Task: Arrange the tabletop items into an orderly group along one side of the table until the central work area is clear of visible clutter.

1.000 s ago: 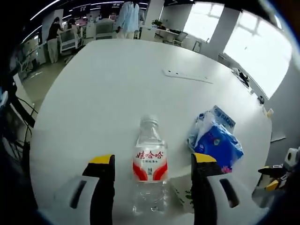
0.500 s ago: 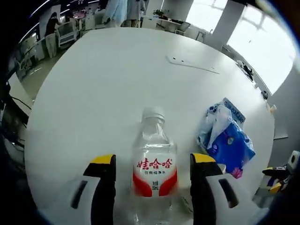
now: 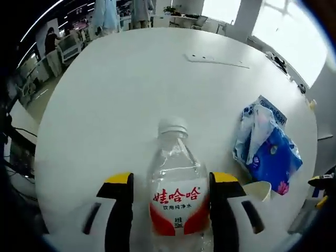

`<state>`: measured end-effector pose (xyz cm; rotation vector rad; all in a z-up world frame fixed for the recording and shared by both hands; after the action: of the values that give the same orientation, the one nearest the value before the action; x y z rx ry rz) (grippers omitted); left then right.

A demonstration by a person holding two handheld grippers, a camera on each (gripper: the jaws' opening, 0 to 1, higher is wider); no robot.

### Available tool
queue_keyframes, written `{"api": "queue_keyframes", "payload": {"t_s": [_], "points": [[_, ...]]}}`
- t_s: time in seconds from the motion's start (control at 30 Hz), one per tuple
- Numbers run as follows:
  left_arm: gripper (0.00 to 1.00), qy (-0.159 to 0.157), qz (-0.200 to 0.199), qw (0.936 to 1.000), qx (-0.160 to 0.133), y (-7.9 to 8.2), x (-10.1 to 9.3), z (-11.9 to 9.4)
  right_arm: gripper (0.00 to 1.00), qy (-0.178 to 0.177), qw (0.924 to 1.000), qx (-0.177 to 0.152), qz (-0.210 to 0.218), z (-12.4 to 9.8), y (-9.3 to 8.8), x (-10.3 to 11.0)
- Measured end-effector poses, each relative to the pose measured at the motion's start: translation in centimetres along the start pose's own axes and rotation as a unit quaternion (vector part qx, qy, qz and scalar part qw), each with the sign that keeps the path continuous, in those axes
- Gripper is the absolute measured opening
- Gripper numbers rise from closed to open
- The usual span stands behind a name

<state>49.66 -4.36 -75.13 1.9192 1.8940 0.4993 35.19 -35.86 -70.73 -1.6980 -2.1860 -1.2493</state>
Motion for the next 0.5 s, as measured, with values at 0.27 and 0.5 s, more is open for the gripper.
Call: {"api": "queue_keyframes", "payload": {"t_s": [0.27, 0.5], "points": [[0.43, -0.002, -0.012, 0.9999, -0.007, 0.5, 0.1, -0.4, 0.73, 0.006, 0.9999, -0.008, -0.011, -0.4, 0.7, 0.4], [0.40, 0.000, -0.035, 0.9993, -0.014, 0.3, 0.7, -1.8, 0.73, 0.001, 0.9997, -0.020, -0.015, -1.3, 1.1, 0.0]]}}
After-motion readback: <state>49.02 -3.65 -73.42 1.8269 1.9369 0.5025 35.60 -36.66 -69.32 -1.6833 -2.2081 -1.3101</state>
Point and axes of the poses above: the point that each gripper's makers call its tool centre point, and the gripper's own axes: z roughly forward along the fingers, x roughly to its left, y roughly out of its top, the point moved 1 cm from there along -z, roughly backward along the fingers, and after that the axes turned 3 degrees about y, right-handed, at the moved point
